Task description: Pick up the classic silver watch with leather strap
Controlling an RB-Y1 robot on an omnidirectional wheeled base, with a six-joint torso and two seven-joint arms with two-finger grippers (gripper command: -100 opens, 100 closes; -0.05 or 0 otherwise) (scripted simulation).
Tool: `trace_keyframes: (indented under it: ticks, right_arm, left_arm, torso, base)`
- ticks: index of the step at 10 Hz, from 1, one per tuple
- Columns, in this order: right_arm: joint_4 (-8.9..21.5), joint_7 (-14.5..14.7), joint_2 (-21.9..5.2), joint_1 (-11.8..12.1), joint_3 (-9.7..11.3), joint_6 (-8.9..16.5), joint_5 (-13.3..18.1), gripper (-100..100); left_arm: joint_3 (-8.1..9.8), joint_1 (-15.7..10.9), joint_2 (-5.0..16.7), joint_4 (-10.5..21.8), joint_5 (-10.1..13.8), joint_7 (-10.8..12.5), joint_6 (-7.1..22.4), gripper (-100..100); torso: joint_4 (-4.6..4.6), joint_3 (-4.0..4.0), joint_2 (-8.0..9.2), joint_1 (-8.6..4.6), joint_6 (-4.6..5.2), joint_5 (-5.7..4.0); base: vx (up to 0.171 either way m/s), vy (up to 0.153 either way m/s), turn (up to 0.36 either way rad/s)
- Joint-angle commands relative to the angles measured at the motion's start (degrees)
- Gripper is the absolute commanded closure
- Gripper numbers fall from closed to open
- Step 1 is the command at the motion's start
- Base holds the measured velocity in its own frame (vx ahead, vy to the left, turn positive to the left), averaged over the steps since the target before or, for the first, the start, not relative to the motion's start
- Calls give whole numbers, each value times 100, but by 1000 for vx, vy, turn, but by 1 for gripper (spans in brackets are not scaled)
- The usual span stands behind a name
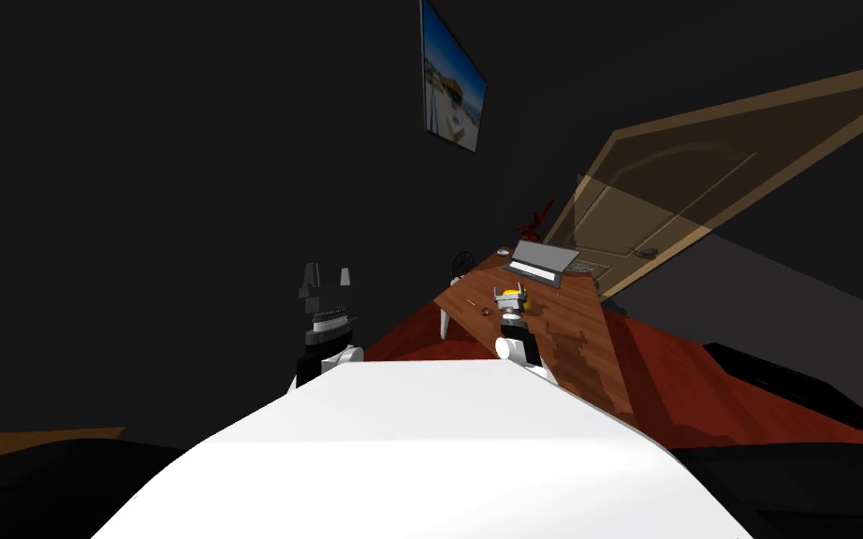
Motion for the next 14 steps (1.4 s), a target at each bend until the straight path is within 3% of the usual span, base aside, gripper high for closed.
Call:
trace_keyframes:
  ticks: [1, 3, 5, 6, 9, 14]
  right_arm:
    - [194, -152, -33, -31, -14, 51, -178, -100]
    - [615, -521, -76, -234, -49, 200, -562, -100]
    - [745, -528, -76, -234, -49, 200, -646, -100]
    - [964, -716, -101, -338, -67, 275, -880, -100]
    - [1309, -904, -128, -443, -86, 351, -1114, -100]
    - [2385, -1628, -271, -860, -162, 646, -1946, -100]
  left_arm:
    - [0, 0, 0, 0, 0, 0, 0, 0]
    - [0, 0, 0, 0, 0, 0, 0, 0]
    - [0, 0, 0, 0, 0, 0, 0, 0]
    - [0, 0, 0, 0, 0, 0, 0, 0]
    - [0, 0, 0, 0, 0, 0, 0, 0]
    - [0, 0, 0, 0, 0, 0, 0, 0]
  torso:
    - [0, 0, 0, 0, 0, 0]
    - [0, 1, 1, -2, 0, 0]
    - [0, 1, 2, 0, 2, 1]
    - [1, 2, 5, -1, 2, 0]
    - [1, 2, 4, -1, 1, 0]
    - [1, 2, 4, -1, 2, 0]
  base:
    - [14, 2, 35]
    - [16, 4, 94]
    - [8, 3, 11]
    - [6, 3, 63]
    - [7, 2, 51]
    - [8, 2, 72]
